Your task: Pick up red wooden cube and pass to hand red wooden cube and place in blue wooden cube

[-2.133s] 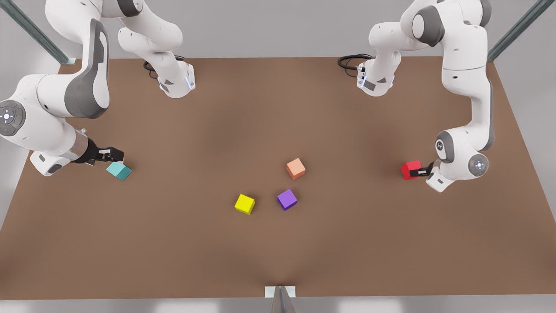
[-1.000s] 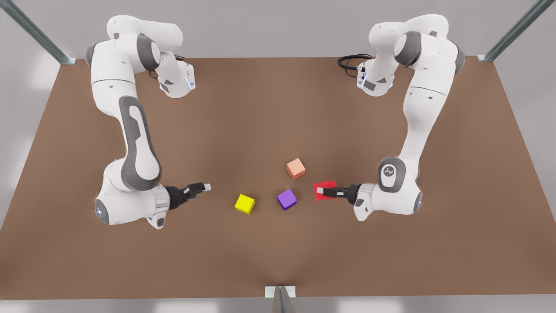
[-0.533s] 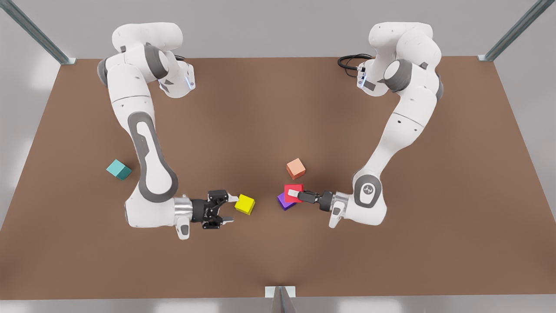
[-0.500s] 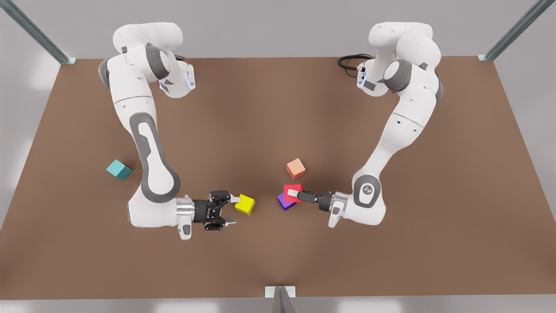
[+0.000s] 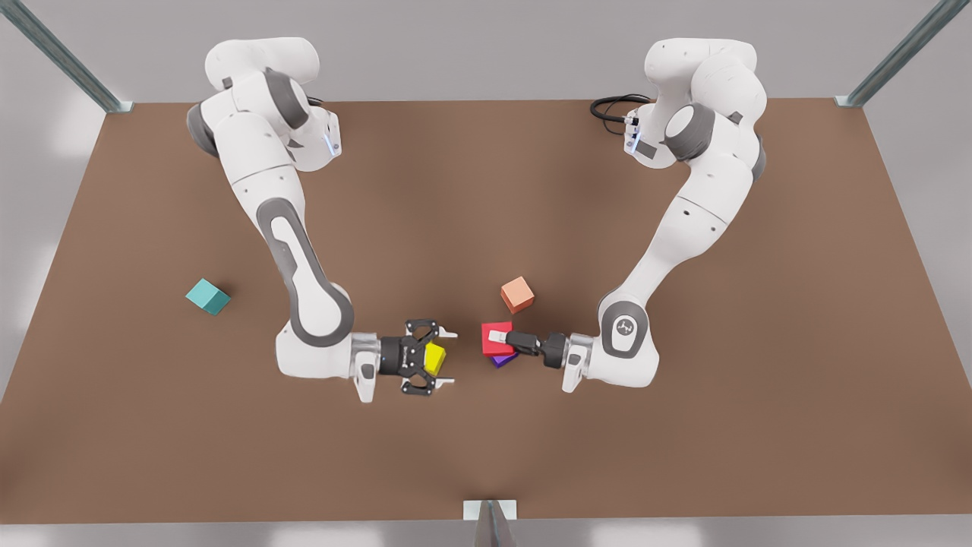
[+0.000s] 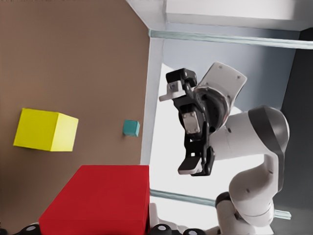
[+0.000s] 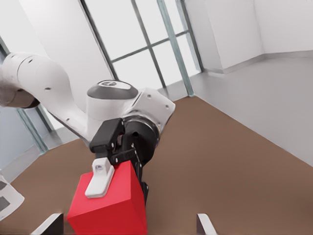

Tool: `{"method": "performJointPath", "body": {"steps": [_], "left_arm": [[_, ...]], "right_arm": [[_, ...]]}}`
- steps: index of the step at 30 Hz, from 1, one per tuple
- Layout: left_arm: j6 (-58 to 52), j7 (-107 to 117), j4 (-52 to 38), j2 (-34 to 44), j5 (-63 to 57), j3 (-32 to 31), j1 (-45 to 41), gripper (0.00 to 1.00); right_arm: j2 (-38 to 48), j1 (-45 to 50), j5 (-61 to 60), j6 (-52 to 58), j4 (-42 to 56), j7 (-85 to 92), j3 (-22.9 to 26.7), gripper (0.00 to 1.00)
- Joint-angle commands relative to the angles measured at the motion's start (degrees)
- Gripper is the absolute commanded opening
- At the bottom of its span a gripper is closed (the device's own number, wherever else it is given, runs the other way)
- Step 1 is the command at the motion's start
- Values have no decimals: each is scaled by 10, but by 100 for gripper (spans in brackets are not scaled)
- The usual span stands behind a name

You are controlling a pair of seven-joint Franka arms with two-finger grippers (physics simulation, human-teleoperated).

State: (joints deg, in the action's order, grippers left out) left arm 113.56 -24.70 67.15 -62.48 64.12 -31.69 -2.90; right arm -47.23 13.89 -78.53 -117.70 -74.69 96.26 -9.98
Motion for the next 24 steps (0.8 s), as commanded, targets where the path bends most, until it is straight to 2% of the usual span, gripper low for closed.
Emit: {"method": "performJointPath", "body": {"steps": [1,24], "left_arm": [[9,-108,0,1,17,0,0,62],[25,-107,0,1,19,-5,-2,62]], "right_arm": [[9,-1,-18,-4,-19,303,-7,100],[-10,33,-94,-38,-45,336,-13,100]]}}
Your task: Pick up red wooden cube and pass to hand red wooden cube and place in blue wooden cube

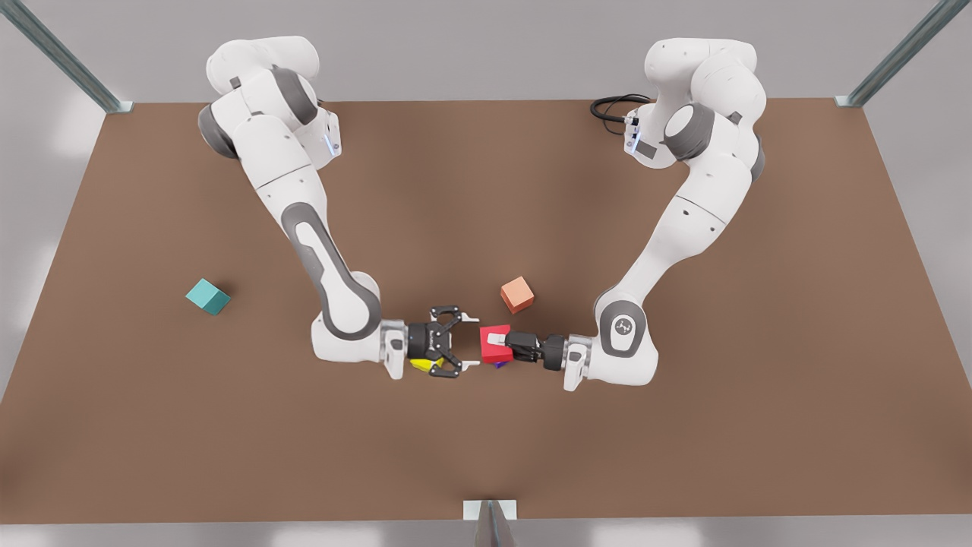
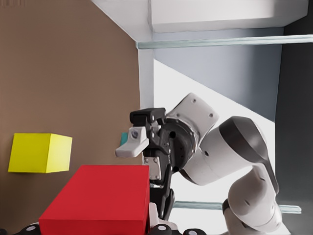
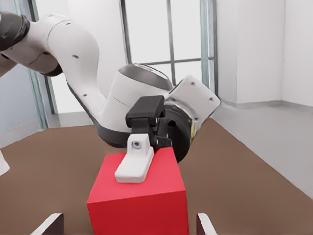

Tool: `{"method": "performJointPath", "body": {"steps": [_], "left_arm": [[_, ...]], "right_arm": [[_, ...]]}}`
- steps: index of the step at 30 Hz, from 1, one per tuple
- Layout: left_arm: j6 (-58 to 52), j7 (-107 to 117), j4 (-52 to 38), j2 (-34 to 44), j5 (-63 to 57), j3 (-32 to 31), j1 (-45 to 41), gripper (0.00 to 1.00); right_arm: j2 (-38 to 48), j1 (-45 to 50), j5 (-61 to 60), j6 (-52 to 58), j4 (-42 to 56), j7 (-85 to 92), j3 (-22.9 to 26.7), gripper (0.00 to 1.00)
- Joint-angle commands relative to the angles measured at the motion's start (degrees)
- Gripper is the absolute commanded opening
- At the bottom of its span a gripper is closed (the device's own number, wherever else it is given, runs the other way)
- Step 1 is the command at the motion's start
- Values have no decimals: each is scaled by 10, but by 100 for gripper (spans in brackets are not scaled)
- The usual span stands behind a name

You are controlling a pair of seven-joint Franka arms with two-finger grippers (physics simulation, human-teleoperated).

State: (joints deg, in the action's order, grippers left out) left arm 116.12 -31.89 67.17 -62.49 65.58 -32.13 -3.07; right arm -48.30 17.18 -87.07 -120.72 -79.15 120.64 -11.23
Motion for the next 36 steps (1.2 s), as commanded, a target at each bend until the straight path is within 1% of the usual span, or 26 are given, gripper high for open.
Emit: {"method": "performJointPath", "body": {"steps": [1,22,30,31,32,33,34,35,36], "left_arm": [[-1,-35,0,1,4,0,0,62],[-1,-35,1,2,8,0,0,62],[-1,-35,1,1,14,-1,0,62],[0,-35,1,0,14,-1,-1,62],[0,-35,1,0,14,-1,-4,62],[0,-35,1,0,14,0,-4,62],[0,-35,1,0,14,0,-4,62],[0,-35,1,0,14,0,-4,63],[0,-35,1,0,14,0,-4,64]], "right_arm": [[0,1,-9,-7,1,92,0,100],[-33,30,-47,-44,33,91,-5,100],[-52,37,-54,-67,53,91,-29,100],[-54,37,-54,-70,53,90,-30,95],[-54,37,-54,-70,54,90,-30,80],[-54,37,-54,-70,54,91,-30,71],[-54,37,-54,-70,54,90,-30,65],[-54,37,-54,-70,54,90,-30,62],[-54,37,-54,-70,54,90,-30,62]]}}
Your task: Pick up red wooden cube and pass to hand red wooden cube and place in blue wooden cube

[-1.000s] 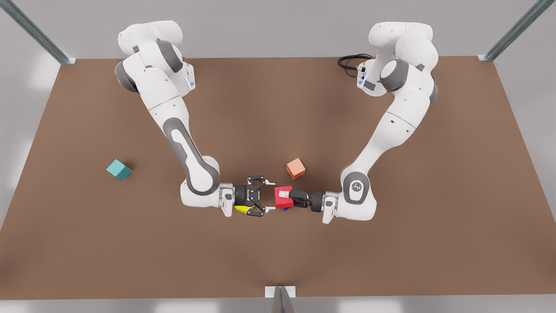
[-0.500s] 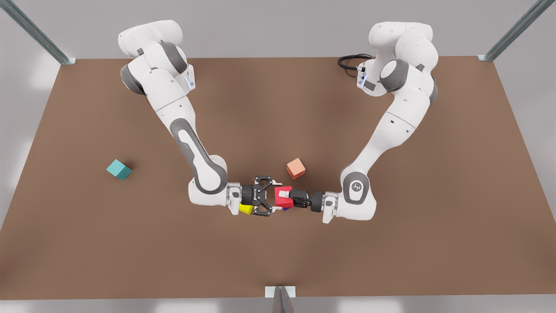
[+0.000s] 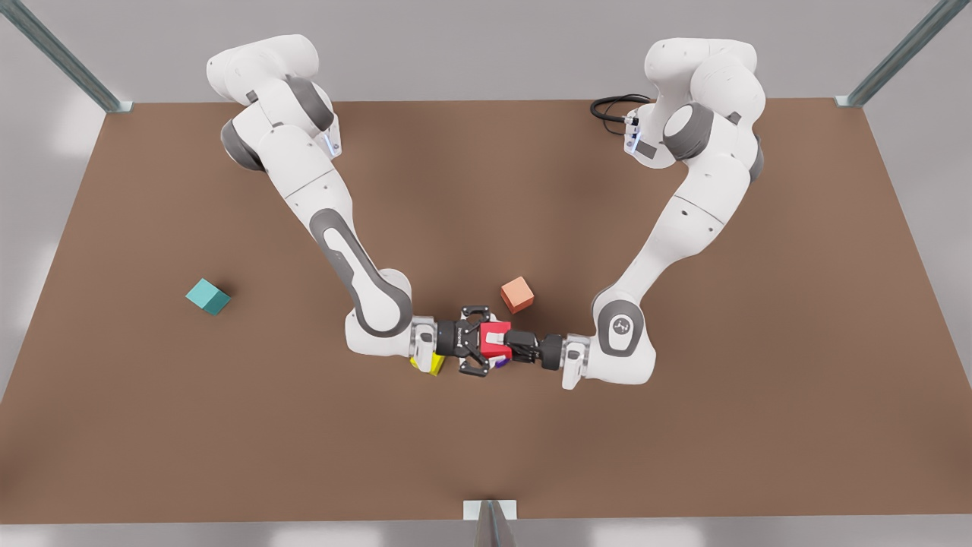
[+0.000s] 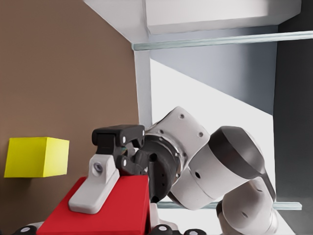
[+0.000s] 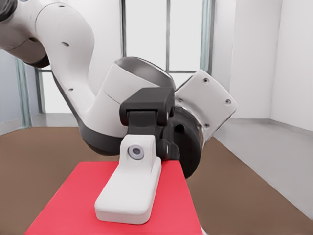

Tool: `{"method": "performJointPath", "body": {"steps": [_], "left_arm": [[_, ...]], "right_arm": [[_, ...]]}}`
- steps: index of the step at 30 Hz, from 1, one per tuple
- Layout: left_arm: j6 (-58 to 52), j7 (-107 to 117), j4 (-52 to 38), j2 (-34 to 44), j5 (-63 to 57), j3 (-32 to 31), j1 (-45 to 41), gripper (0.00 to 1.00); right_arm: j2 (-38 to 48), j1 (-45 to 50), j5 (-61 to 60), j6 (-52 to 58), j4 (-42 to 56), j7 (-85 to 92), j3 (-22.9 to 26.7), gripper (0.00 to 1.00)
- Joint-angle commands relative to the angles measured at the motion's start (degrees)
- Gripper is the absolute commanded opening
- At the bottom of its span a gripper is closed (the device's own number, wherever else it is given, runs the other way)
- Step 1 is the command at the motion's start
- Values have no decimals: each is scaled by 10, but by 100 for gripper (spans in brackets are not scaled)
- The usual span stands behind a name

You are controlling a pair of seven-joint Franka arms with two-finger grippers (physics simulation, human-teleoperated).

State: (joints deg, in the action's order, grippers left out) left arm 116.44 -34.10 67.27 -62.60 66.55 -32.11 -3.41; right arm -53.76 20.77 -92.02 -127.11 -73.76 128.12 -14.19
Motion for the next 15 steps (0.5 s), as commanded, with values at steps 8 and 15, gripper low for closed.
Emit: {"method": "performJointPath", "body": {"steps": [8,15], "left_arm": [[-12,-16,0,5,-2,0,16,100],[-206,-4,-16,55,-261,-1,199,100]], "right_arm": [[4,-10,-3,-3,-8,14,0,62],[40,-124,133,97,-32,6,5,62]]}}
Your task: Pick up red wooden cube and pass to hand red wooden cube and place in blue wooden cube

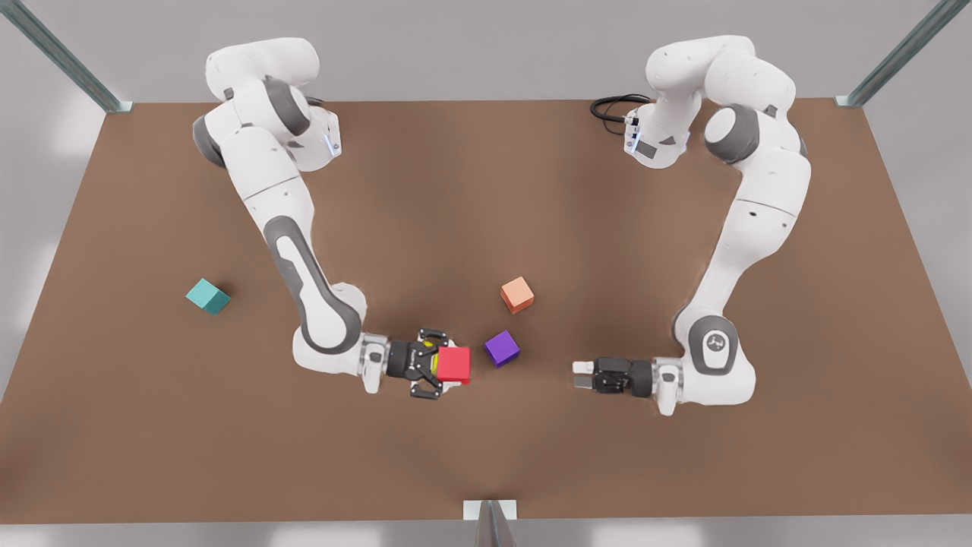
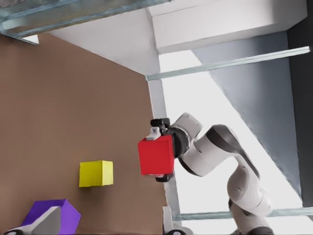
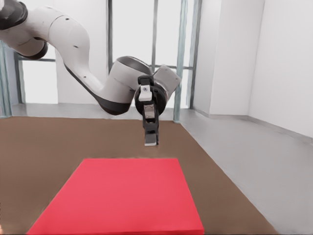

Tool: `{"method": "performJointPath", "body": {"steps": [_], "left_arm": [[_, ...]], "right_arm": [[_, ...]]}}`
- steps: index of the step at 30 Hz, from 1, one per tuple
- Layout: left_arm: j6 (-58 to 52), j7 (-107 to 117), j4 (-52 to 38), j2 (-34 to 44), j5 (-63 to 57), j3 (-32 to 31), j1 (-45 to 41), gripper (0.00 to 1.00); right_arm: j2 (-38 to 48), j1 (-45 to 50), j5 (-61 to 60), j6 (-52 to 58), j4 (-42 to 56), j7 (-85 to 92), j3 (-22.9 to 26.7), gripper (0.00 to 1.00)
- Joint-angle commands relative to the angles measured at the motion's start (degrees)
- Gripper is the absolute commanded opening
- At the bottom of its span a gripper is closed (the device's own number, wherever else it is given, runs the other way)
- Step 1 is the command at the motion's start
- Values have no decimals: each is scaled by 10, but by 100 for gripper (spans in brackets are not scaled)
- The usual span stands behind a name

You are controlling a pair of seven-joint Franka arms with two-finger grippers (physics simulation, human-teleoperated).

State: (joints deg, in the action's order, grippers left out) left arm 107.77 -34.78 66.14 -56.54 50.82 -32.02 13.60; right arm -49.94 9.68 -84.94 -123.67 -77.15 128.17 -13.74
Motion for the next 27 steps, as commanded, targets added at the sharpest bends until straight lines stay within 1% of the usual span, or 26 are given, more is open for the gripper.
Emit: {"method": "performJointPath", "body": {"steps": [1,2,3,4,5,7,8,9,10,11,12,13,14,15,16,17,21,22,24,27], "left_arm": [[-179,117,-9,92,-380,-6,20,100],[-265,217,-9,134,-611,-23,-23,100],[-368,266,-11,157,-719,-59,-39,100],[-411,321,-18,178,-723,-74,-38,100],[-423,328,-19,203,-724,-74,-33,100],[-433,344,-19,221,-723,-74,-26,100],[-405,354,48,298,-714,3,-67,100],[-281,356,203,433,-582,232,-202,100],[-280,351,199,439,-498,347,-252,100],[-309,350,171,431,-500,354,-259,100],[-310,352,169,432,-530,344,-258,100],[-310,353,173,431,-530,344,-256,100],[-310,353,178,425,-531,344,-257,100],[-299,355,181,412,-538,344,-257,100],[-265,355,191,412,-549,344,-254,100],[-247,354,196,411,-549,344,-252,100],[-237,352,196,412,-549,344,-253,100],[-230,351,196,411,-549,344,-253,100],[-230,351,196,407,-549,344,-253,100],[-230,351,197,406,-549,344,-253,100]], "right_arm": [[27,-47,137,74,-29,-1,1,62],[48,-68,225,74,-51,-26,3,62],[83,-73,344,74,-75,-85,25,62],[107,-74,458,99,-80,-136,43,62],[130,-73,557,135,-81,-182,68,62],[148,-74,691,150,-80,-204,84,62],[158,-74,754,161,-81,-203,98,62],[169,-74,823,164,-83,-203,103,62],[179,-74,861,164,-92,-205,109,62],[188,-74,896,158,-100,-206,121,62],[201,-74,926,142,-121,-206,131,62],[230,-77,929,94,-176,-207,141,62],[242,-81,929,78,-200,-207,142,62],[253,-82,930,58,-224,-207,147,62],[269,-84,936,15,-263,-206,158,62],[277,-91,950,-17,-286,-207,157,62],[320,-103,953,-111,-382,-207,177,62],[334,-103,961,-142,-413,-207,195,62],[345,-107,972,-162,-435,-204,215,62],[350,-127,975,-162,-452,-202,216,62]]}}
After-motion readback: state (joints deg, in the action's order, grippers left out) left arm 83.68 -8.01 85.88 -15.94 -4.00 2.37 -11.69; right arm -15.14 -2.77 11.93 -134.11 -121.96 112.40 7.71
